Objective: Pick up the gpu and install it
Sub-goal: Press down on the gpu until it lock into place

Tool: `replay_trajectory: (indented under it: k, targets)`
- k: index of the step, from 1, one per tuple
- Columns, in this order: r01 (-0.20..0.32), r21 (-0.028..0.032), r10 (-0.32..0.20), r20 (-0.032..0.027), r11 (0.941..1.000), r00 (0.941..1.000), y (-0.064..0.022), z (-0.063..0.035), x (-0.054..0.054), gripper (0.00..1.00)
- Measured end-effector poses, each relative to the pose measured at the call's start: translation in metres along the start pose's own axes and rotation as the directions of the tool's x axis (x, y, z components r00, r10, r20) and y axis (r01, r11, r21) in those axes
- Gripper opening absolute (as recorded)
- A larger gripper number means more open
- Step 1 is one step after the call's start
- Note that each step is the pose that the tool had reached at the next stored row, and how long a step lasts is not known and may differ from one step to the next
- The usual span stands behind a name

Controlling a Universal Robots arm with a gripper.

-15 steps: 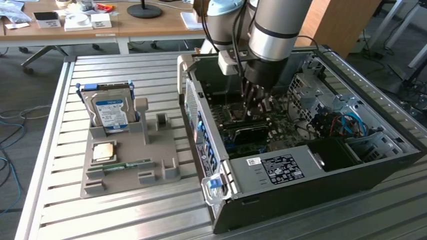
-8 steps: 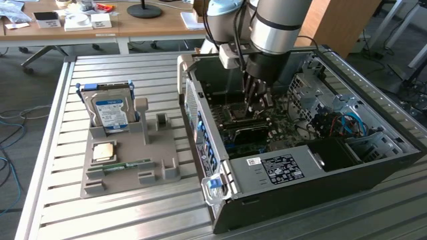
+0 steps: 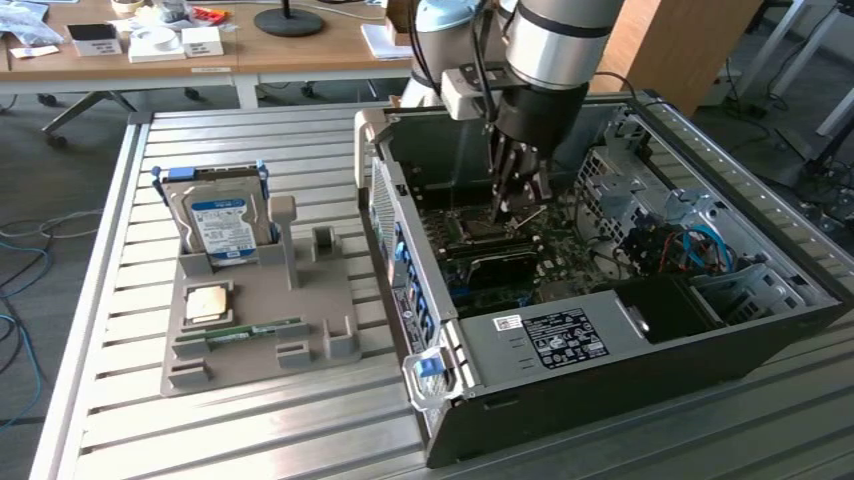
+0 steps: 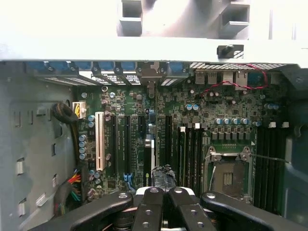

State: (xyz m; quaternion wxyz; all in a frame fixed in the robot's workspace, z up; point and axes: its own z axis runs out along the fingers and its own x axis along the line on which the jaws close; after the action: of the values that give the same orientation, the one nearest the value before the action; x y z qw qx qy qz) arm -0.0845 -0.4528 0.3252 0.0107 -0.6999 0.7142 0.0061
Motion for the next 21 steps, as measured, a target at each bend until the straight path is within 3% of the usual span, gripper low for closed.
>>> replay_trajectory:
  k: [12, 21]
  targets:
    - [0.0, 0.0, 0.0, -0.0022, 1.0, 1.0, -0.0003, -0.0041, -0.0001, 0.11]
    - [0.0, -0.0001, 0.0, -0.0027, 1.0, 1.0, -0.007, -0.0059, -0.0004, 0.11]
